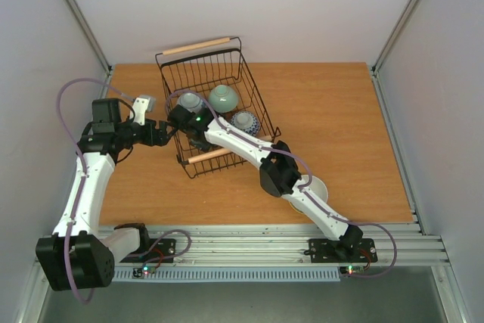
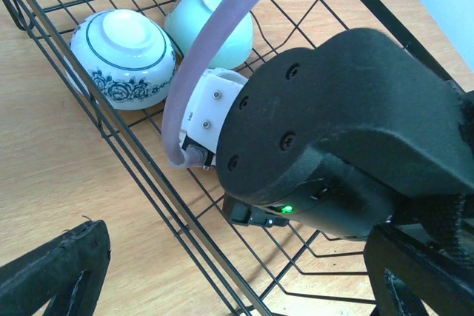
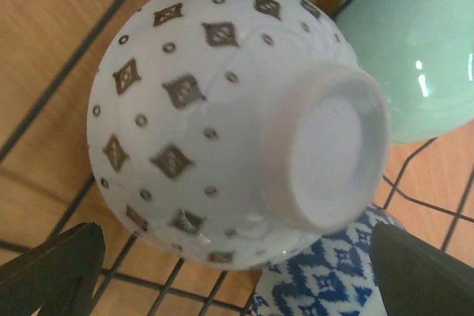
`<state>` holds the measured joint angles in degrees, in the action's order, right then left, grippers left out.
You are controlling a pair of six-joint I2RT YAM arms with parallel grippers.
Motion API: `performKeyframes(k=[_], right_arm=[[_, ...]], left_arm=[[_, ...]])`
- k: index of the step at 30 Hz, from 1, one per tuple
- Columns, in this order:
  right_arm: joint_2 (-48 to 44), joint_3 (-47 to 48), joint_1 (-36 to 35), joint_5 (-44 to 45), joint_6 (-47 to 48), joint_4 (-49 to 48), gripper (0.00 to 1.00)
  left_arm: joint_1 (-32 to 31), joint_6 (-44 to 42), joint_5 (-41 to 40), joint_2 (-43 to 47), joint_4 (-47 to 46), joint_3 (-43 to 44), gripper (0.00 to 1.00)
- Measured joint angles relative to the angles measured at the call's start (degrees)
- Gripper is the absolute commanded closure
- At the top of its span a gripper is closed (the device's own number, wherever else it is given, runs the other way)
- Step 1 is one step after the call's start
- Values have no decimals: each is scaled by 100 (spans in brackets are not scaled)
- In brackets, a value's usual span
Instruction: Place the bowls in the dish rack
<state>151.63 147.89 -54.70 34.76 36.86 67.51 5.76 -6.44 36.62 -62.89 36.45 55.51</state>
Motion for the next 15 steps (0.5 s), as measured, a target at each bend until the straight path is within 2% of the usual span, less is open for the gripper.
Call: performKeyframes(k=[9, 15], right_arm=[[-634, -529, 2, -866, -234, -214, 1], [-2046, -2140, 2, -1375, -426, -1019, 1]], left_arm=[[17, -2, 9, 31, 13, 0, 7], [48, -2, 50, 72, 15, 0, 8]])
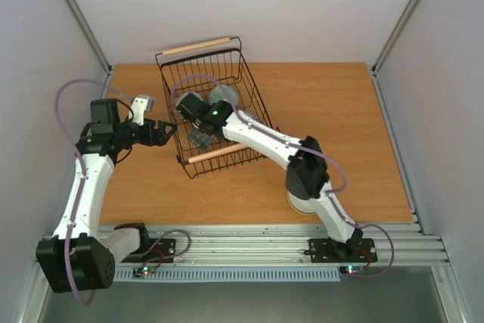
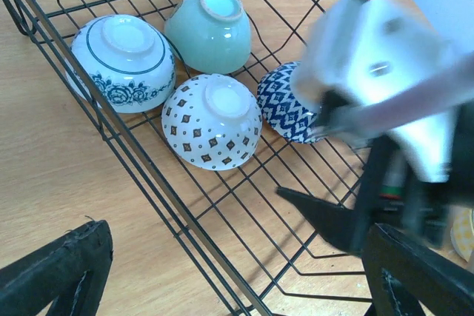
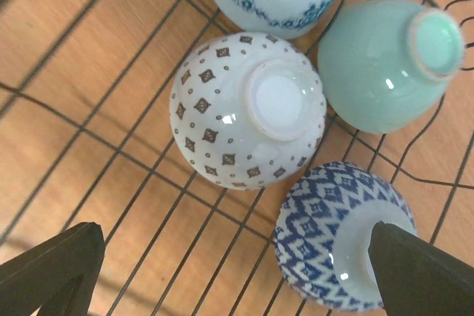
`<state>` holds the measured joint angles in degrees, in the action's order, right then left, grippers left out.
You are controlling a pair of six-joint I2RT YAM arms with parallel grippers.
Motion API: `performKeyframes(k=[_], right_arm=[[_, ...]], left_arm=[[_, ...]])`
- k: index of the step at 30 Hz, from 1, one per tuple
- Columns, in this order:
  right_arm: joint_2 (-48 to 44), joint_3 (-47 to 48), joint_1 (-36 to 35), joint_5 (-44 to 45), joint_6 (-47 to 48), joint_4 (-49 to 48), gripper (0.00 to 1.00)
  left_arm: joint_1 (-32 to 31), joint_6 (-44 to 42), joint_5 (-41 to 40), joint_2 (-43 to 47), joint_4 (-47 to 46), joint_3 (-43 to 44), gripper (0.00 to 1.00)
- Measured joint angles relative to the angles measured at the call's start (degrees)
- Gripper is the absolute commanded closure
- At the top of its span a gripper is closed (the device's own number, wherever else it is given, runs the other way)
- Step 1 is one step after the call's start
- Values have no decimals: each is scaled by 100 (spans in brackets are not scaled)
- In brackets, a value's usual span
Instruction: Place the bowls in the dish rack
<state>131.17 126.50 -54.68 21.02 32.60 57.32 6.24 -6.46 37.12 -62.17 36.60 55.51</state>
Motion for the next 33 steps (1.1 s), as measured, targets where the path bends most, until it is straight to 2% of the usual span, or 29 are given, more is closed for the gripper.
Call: performKeyframes(k=[7, 11, 16, 19, 26, 33], right_arm=[[-2046, -2024, 146, -693, -393, -1108, 4], [-3410, -3202, 339, -1082, -706, -1596, 15], [-4962, -4411, 448, -1003, -1202, -1808, 32], [-5831, -5130, 442, -669, -1620, -1613, 41], [-7517, -6483, 450, 151, -3069, -256, 44], [-8564, -7232, 450, 472, -4579, 1008, 48]], left_arm=[[24, 0, 74, 0, -2, 0, 8], [28, 0, 125, 0, -2, 0, 8], [28, 0, 192, -2, 2, 0, 8], [28, 0, 225, -11, 0, 0, 8], [28, 2, 299, -107, 4, 0, 8], [28, 2, 367, -208, 2, 0, 9]])
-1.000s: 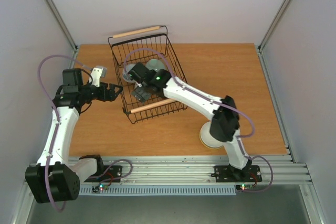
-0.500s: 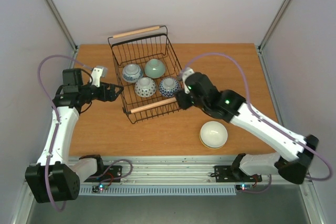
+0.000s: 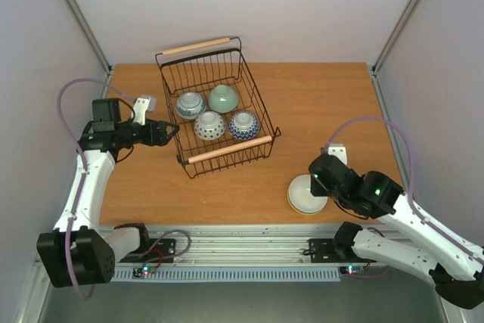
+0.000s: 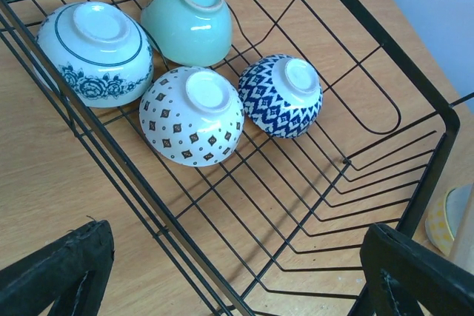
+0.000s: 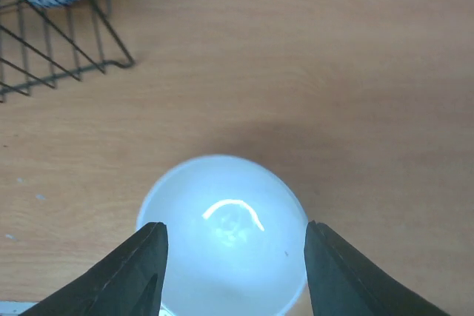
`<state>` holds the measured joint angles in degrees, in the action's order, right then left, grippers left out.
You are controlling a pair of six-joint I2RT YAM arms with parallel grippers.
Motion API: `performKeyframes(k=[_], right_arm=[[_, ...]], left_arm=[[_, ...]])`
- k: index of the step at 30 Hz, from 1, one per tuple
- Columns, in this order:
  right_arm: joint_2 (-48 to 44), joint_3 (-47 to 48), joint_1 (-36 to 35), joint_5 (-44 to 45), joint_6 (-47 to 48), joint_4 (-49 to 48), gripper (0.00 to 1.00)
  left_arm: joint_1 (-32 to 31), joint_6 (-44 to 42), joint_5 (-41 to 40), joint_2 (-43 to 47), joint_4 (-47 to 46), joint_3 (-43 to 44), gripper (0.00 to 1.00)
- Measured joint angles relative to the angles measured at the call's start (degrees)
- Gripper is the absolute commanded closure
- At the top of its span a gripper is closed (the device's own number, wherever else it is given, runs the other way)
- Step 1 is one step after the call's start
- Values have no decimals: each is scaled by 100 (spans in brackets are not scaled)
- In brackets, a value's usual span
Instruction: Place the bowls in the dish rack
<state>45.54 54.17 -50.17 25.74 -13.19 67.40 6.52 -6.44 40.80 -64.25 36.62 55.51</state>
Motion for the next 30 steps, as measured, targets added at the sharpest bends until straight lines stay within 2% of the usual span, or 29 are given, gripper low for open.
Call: performKeyframes(k=[4, 11, 30], right_arm=[[-343, -369, 0, 35, -638, 361, 53], [-17, -907, 0, -11, -1478, 525, 61], [308, -1773, 0, -162, -2293, 317, 71]], left_arm=[[0, 0, 26, -28, -2, 0, 8], [0, 0, 37, -33, -2, 0, 9], [0, 0, 81, -98, 0, 0, 9]])
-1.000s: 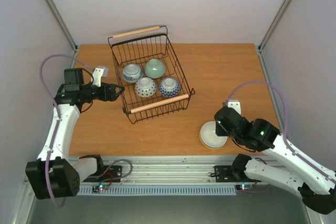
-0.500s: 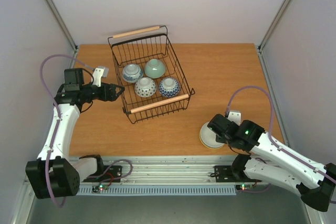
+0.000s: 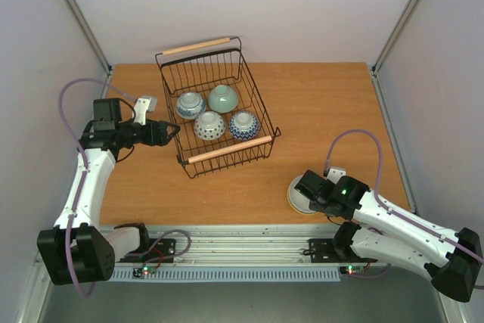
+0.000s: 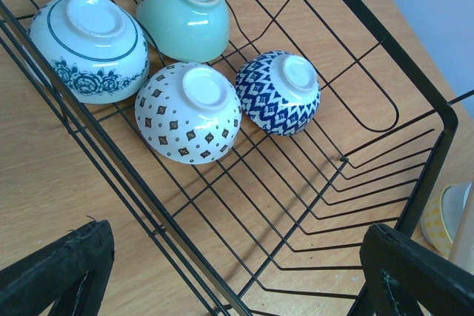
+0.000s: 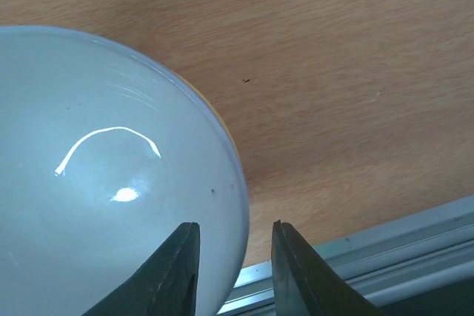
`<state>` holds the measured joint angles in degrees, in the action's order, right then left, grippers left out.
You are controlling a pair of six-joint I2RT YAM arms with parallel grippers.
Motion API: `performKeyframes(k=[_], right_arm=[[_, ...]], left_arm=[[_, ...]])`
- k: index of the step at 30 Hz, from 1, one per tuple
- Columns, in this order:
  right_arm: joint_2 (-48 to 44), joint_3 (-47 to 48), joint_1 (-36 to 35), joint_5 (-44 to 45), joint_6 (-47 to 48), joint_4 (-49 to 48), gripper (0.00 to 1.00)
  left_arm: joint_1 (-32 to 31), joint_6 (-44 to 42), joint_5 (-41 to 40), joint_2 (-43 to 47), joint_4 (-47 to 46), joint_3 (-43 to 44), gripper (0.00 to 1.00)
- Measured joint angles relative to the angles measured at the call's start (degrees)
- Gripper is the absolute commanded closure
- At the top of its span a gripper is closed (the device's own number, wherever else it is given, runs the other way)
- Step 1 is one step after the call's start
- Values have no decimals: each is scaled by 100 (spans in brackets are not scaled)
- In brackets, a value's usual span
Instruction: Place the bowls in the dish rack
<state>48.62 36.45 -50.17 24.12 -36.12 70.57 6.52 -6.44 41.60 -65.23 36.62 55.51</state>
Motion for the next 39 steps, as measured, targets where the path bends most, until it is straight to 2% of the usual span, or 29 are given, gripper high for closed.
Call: performKeyframes(k=[5, 12, 18, 28, 35, 39], right_arm=[[90, -26, 0, -74, -28, -170, 78], [240, -225, 0, -173, -153, -321, 98], [164, -39, 2, -157, -232, -297, 99], [-516, 684, -155, 280, -203, 588, 99], [-291, 1567, -192, 874, 354, 826, 99], [79, 1930, -192, 1078, 1126, 363, 99]], left_arm=[[0, 0, -2, 0, -2, 0, 9], [0, 0, 0, 0, 0, 0, 9], [0, 0, 0, 0, 0, 0, 9], [0, 0, 2, 0, 0, 0, 9], [0, -2, 24, 0, 0, 0, 8], [0, -2, 59, 0, 0, 0, 9]])
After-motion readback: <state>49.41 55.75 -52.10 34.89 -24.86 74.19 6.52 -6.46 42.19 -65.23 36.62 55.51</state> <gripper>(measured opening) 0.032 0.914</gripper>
